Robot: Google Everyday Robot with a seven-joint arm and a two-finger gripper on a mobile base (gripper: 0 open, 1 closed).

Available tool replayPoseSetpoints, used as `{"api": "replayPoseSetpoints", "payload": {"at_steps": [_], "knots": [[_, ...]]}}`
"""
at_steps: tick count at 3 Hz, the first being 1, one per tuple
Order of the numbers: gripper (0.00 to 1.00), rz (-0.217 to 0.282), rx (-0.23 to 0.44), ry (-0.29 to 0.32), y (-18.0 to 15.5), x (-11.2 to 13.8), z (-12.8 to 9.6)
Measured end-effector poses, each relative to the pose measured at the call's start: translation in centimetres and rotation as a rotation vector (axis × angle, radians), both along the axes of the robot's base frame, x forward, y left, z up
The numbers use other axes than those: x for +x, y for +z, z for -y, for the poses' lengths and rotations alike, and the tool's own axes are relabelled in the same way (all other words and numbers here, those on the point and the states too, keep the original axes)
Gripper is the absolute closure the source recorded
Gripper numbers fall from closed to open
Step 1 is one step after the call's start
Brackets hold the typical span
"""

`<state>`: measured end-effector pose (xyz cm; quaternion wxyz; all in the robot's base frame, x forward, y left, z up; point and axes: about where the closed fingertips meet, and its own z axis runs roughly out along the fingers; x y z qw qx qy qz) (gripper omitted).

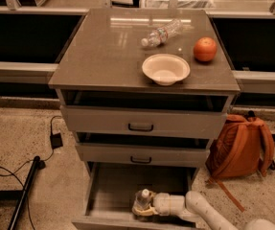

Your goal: Place blue plastic bottle into bottom drawer

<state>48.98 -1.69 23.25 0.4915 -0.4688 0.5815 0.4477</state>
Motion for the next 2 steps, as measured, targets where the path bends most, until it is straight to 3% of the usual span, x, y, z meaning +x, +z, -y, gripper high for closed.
{"api": "replayPoseSetpoints", "payload": {"at_steps": [1,2], "knots": [[0.03,0.0,0.0,0.0,0.0,0.0,0.0],[0.0,0.0,0.0,0.0,0.0,0.0,-0.01]]}}
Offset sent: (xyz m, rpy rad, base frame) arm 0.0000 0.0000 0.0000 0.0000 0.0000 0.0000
